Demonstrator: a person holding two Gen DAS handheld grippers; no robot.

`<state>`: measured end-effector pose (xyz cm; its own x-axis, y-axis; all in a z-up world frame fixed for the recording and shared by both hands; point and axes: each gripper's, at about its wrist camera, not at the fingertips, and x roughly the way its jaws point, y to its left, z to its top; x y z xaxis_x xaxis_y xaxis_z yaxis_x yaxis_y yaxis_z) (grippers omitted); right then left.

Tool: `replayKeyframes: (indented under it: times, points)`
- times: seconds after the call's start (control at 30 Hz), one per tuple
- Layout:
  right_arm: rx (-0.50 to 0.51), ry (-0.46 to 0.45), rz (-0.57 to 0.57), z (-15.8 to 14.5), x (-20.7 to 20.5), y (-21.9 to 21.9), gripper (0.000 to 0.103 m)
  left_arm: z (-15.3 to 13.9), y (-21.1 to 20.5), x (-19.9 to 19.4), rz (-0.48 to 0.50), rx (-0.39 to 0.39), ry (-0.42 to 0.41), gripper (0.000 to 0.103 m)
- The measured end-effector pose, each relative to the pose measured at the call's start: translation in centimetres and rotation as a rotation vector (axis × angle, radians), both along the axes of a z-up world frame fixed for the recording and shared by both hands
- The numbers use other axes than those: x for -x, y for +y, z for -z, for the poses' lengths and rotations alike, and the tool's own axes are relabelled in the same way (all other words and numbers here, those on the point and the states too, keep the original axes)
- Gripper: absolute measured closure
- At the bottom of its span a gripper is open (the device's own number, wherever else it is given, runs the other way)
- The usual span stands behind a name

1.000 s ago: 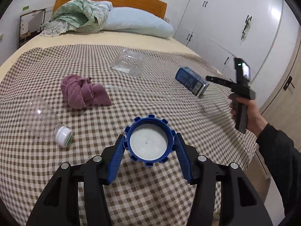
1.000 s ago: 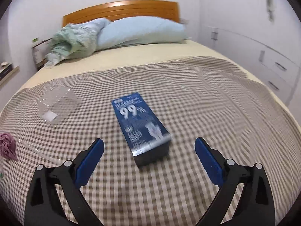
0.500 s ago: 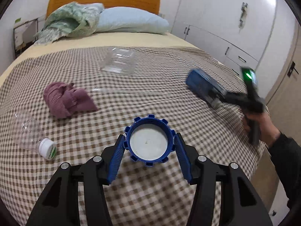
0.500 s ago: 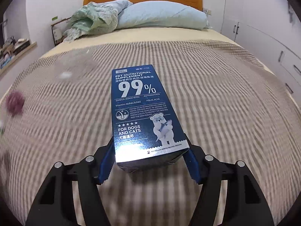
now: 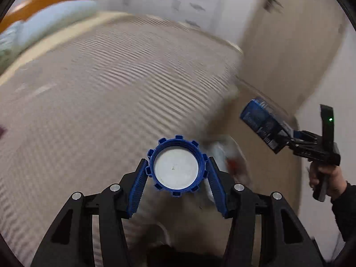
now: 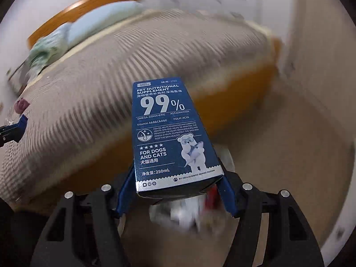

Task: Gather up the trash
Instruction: 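Carry the blue box and cap over the wastebasket, then open both tools to drop the box and cap into the wastebasket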

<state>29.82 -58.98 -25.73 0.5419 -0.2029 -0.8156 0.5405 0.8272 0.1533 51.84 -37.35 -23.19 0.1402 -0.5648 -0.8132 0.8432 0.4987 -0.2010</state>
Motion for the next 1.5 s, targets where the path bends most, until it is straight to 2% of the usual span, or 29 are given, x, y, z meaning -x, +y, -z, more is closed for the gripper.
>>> replayKeyframes:
  times: [0.1, 0.2, 0.23, 0.27, 0.33, 0.4, 0.47, 0.53, 0.57, 0.6, 0.63, 0.67, 0.7, 0.73, 0.8, 0.87, 0.93, 0.97, 1.0, 1.03, 1.13, 1.23, 1.27, 1.33, 1.43, 1.5]
  points:
    - [-0.083, 0.025, 0.089, 2.9, 5.6, -0.1, 0.040, 2.8, -3.9, 3.1, 0.106, -0.080, 0.094, 0.052]
    - [-0.134, 0.043, 0.160, 5.5, 9.8, -0.2, 0.040, 6.9, -8.9, 7.1, 0.219, -0.204, 0.166, 0.052]
    - [-0.148, 0.041, 0.174, 6.1, 10.7, -0.3, 0.040, 8.6, -10.9, 8.3, 0.273, -0.282, 0.213, 0.052]
    - [-0.160, 0.042, 0.195, 6.8, 11.8, -0.6, 0.040, 10.2, -12.7, 9.0, 0.302, -0.325, 0.264, 0.052]
    - [-0.187, 0.044, 0.230, 7.9, 13.0, -1.5, 0.040, 12.3, -15.8, 10.1, 0.325, -0.336, 0.255, 0.052]
    - [-0.212, 0.035, 0.260, 8.7, 14.8, -2.2, 0.040, 14.9, -19.4, 11.0, 0.381, -0.404, 0.199, 0.052]
    - [-0.229, 0.024, 0.281, 9.6, 15.8, -2.4, 0.040, 18.1, -22.5, 11.0, 0.362, -0.470, 0.191, 0.052]
    - [-0.246, 0.020, 0.295, 10.5, 16.2, -2.8, 0.040, 20.8, -24.8, 10.7, 0.370, -0.477, 0.272, 0.051]
    - [-0.249, 0.025, 0.302, 11.0, 16.2, -3.0, 0.040, 22.4, -25.5, 10.6, 0.365, -0.492, 0.316, 0.044]
    - [-0.250, 0.030, 0.305, 11.3, 16.4, -3.3, 0.040, 23.9, -26.1, 10.7, 0.341, -0.521, 0.321, 0.026]
    - [-0.257, 0.036, 0.305, 11.8, 16.2, -3.5, 0.040, 25.4, -26.1, 10.8, 0.287, -0.551, 0.290, 0.020]
    - [-0.260, 0.037, 0.307, 12.0, 16.1, -3.7, 0.040, 26.6, -25.7, 10.8, 0.239, -0.572, 0.264, 0.020]
    - [-0.262, 0.037, 0.309, 12.4, 15.7, -4.0, 0.039, 27.5, -25.2, 10.8, 0.241, -0.618, 0.270, 0.020]
    - [-0.263, 0.040, 0.309, 12.6, 15.0, -4.2, 0.039, 27.7, -25.0, 11.0, 0.269, -0.648, 0.280, 0.020]
    - [-0.252, 0.044, 0.303, 13.1, 13.7, -4.5, 0.039, 26.8, -24.3, 10.6, 0.308, -0.680, 0.239, 0.020]
    - [-0.258, 0.030, 0.287, 13.6, 11.7, -4.6, 0.039, 23.7, -23.1, 9.4, 0.246, -0.643, 0.154, 0.020]
    - [-0.258, 0.034, 0.264, 14.4, 8.9, -4.6, 0.039, 20.5, -21.6, 7.9, 0.146, -0.552, 0.193, 0.020]
    - [-0.264, 0.046, 0.249, 15.2, 7.0, -4.6, 0.039, 18.3, -20.4, 7.0, 0.080, -0.479, 0.223, 0.020]
    - [-0.272, 0.064, 0.233, 16.0, 4.9, -4.5, 0.039, 17.3, -19.8, 6.8, 0.058, -0.436, 0.231, 0.020]
    - [-0.276, 0.085, 0.218, 17.1, 2.3, -4.4, 0.039, 15.2, -19.0, 6.6, 0.031, -0.359, 0.224, 0.020]
    - [-0.264, 0.167, 0.193, 20.3, -4.2, -4.5, 0.039, 12.6, -18.2, 6.4, -0.005, -0.248, 0.179, 0.019]
    - [-0.299, 0.265, 0.175, 25.6, -10.8, -4.8, 0.041, 11.9, -18.1, 5.4, -0.052, -0.213, 0.160, 0.019]
    - [-0.294, 0.326, 0.173, 28.2, -12.8, -4.8, 0.041, 11.9, -18.1, 5.0, -0.063, -0.212, 0.163, 0.019]
    - [-0.353, 0.390, 0.188, 31.2, -13.9, -4.8, 0.042, 11.7, -17.7, 4.2, -0.090, -0.202, 0.173, 0.019]
    - [-0.349, 0.393, 0.163, 31.3, -14.4, -4.5, 0.038, 11.1, -17.2, 2.9, -0.125, -0.184, 0.173, 0.019]
    - [-0.384, 0.375, 0.123, 30.7, -13.8, -4.5, 0.031, 11.2, -17.1, 2.4, -0.136, -0.168, 0.182, 0.019]
